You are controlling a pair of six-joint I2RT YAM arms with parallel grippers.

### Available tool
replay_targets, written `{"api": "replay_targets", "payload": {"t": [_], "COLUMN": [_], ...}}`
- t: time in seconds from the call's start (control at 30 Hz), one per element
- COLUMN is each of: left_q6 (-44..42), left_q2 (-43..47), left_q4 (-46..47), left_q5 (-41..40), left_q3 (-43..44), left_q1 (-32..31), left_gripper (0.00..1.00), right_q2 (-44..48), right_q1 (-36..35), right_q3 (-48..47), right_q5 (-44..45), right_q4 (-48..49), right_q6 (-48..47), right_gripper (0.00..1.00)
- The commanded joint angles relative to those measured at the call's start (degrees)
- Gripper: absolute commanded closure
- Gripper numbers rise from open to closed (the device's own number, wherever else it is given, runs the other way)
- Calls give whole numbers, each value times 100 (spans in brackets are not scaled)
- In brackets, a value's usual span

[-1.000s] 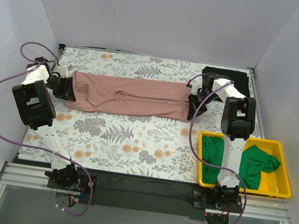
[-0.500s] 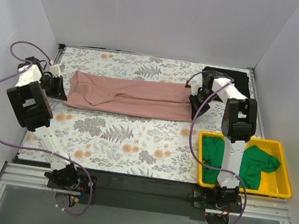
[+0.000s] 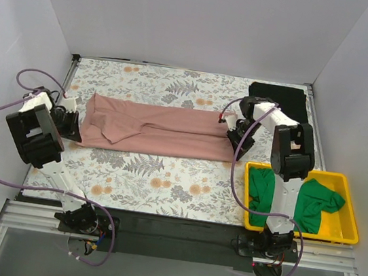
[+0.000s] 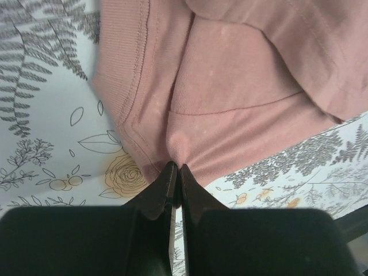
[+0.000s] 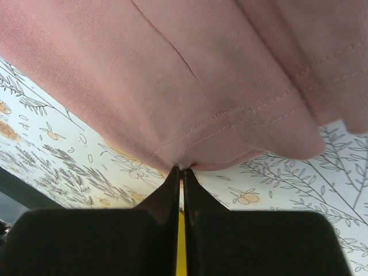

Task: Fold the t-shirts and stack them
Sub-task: Fold the tshirt

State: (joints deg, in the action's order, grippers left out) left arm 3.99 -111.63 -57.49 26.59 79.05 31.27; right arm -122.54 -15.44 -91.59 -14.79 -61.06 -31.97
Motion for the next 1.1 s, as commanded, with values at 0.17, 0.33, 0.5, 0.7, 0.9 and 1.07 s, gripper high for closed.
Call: {"api": "replay_targets", "payload": {"t": [0.17, 0.33, 0.5, 0.7, 0.9, 1.07], "left_q6": [-48, 128, -125, -258, -74, -65], "left_q2": [257, -52, 1000, 1890, 2269, 2217], "left_q4": [756, 283, 370, 669, 1003, 1196], "left_q5": [-523, 74, 776, 225, -574, -857], "left_q3": [-197, 584, 428, -626, -1478, -1638], "left_q1": [143, 134, 11, -1016, -1966, -2397], "left_gripper": [100, 79, 61, 53, 53, 54], "right_q2": [406, 810, 943, 758, 600, 495], "right_q1": [-47, -99, -64, -117, -170, -178], "right_q3": [413, 564, -147, -605, -597, -658], "right_q5": [284, 117, 72, -235, -525, -516], "right_q4": [-117, -178, -266, -310, -293, -275], "right_q6": [-222, -293, -302, -108, 94, 112], "right_gripper": [99, 53, 52, 57, 59, 60]}}
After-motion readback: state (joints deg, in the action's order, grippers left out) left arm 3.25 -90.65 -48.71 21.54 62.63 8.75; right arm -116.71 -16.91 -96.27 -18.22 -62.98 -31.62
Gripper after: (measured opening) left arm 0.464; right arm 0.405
